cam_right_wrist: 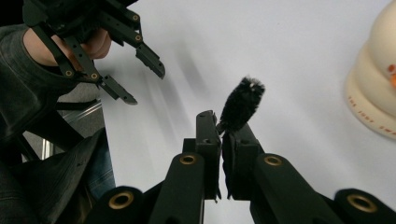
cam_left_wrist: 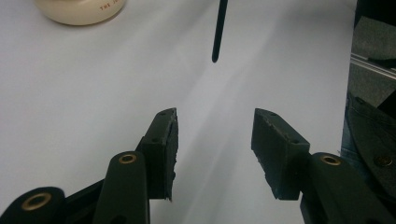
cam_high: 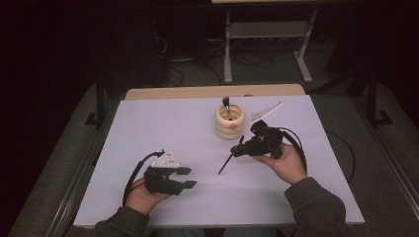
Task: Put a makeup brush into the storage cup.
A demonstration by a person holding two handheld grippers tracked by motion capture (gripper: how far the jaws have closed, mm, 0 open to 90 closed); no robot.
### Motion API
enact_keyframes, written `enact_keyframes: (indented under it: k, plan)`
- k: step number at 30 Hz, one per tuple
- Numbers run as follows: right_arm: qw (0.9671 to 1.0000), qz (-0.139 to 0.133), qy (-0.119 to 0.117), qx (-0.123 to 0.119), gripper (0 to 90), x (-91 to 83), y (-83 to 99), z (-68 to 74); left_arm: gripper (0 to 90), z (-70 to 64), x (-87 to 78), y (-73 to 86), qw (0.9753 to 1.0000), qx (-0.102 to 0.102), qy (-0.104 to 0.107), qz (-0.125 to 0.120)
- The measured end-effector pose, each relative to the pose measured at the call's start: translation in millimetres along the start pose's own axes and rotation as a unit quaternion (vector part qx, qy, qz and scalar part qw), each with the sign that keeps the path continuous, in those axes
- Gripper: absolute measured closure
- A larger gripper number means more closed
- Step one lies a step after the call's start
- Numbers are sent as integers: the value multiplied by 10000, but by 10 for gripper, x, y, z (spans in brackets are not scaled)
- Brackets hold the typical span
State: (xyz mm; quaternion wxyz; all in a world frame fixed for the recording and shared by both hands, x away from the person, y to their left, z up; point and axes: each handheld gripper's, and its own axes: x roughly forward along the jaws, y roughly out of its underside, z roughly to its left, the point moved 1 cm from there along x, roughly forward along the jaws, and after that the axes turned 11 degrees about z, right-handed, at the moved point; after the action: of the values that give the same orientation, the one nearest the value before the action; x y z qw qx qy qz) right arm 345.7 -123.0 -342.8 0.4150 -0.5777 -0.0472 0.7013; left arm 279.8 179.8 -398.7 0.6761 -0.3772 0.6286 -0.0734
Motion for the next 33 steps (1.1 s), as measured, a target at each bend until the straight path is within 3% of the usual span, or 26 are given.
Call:
enact_keyframes:
  k: [14, 25, 33]
  plan:
    - [9999, -28, 76, 101, 844, -147, -104, -78, 496, 34, -51, 68, 9999, -61, -82, -36]
    - [9995, -1, 316, 78, 844, -304, -259, -99, 481, 41, -101, 106, 9997, -149, -165, -113]
    - [9987, -72, 459, 193, 844, -450, -361, -128, 465, 72, -115, 120, 9995, -195, -208, -131]
